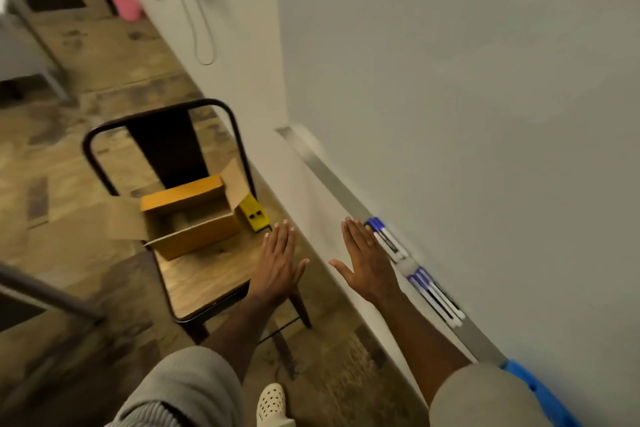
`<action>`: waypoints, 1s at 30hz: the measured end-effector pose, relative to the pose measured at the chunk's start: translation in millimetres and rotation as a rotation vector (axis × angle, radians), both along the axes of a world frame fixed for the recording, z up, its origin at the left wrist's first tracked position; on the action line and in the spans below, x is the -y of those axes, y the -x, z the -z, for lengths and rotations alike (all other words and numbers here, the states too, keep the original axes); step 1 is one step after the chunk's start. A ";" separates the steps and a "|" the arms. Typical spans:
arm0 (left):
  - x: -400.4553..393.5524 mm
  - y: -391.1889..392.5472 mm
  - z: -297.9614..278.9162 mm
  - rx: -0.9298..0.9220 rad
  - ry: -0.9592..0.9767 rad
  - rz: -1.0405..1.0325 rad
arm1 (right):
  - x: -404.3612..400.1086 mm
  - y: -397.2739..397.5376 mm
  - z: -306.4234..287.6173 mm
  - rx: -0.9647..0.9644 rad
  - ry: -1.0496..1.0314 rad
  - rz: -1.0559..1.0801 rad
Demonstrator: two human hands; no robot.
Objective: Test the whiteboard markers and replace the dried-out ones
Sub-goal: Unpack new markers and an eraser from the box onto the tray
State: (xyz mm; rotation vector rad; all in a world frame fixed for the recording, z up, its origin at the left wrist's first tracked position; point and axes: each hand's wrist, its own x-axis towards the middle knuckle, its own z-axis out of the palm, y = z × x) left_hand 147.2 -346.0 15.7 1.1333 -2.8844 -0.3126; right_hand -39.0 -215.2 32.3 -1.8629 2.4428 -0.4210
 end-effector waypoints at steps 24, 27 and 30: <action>145.8 -24.9 78.6 -0.136 -0.440 -0.239 | 269.6 -68.9 78.0 0.299 -0.319 0.037; 147.2 -19.1 92.3 -0.265 -0.549 -0.326 | 276.6 -73.6 87.9 0.287 -0.337 0.049; 149.0 -13.2 97.3 -0.304 -0.579 -0.368 | 279.8 -75.6 93.4 0.275 -0.352 0.071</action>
